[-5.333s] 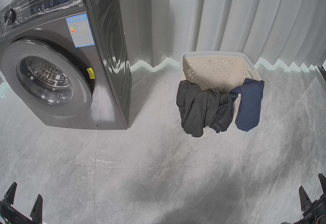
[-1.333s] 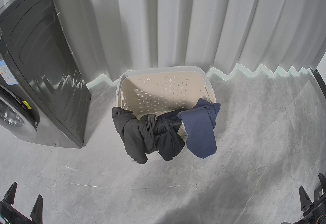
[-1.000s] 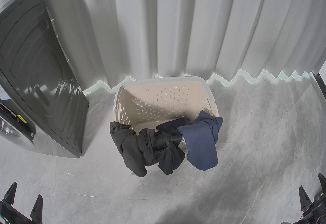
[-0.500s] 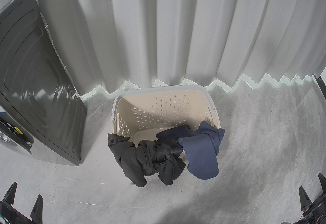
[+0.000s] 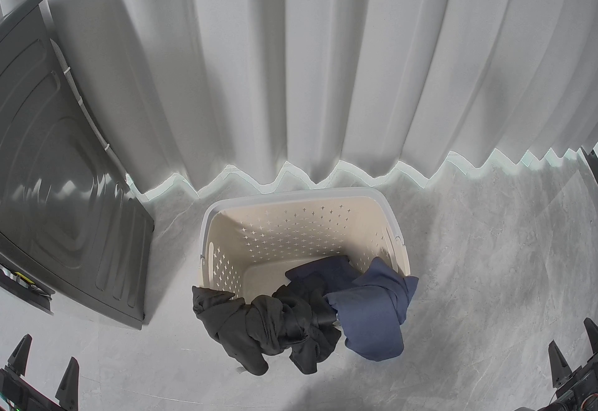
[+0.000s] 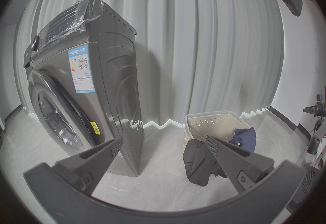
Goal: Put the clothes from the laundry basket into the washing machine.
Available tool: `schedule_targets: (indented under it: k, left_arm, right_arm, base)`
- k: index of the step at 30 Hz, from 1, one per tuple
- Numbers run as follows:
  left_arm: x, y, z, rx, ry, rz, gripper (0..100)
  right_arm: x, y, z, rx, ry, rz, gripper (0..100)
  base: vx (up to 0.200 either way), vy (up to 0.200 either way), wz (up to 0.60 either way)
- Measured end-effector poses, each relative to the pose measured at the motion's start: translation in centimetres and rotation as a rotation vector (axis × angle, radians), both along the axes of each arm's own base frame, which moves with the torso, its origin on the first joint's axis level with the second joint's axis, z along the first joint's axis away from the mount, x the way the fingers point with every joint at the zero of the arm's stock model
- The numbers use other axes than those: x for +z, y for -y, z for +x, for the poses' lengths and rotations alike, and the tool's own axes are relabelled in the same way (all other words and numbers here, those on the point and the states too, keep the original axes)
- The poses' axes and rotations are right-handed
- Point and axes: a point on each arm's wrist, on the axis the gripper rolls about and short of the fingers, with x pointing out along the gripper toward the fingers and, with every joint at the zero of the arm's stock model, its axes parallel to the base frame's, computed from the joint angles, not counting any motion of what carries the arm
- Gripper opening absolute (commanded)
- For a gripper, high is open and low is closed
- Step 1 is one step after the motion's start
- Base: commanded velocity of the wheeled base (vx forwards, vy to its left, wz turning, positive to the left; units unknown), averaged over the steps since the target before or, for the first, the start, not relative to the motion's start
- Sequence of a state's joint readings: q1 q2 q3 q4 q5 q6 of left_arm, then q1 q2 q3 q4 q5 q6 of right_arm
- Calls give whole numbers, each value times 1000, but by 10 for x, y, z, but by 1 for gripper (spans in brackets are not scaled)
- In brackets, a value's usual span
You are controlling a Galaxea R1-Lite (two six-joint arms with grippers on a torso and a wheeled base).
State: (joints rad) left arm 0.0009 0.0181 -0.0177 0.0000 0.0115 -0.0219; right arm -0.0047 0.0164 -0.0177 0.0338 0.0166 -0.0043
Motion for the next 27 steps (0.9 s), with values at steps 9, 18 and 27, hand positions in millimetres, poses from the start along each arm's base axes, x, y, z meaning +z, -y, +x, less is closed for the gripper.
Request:
schedule_targets:
  k: [9, 18, 27]
  left_arm:
    - [0, 0, 0, 0, 0, -2, 100]
    - [0, 0, 0, 0, 0, -1, 100]
    - [0, 0, 0, 1, 0, -1, 100]
  right_arm:
    - [0, 0, 0, 0, 0, 0, 100]
    - [0, 0, 0, 0, 0, 0, 100]
    - [0, 0, 0, 0, 0, 0, 100]
  base:
    - [178, 0, 0]
    - [22, 0, 0]
    - [200, 0, 0]
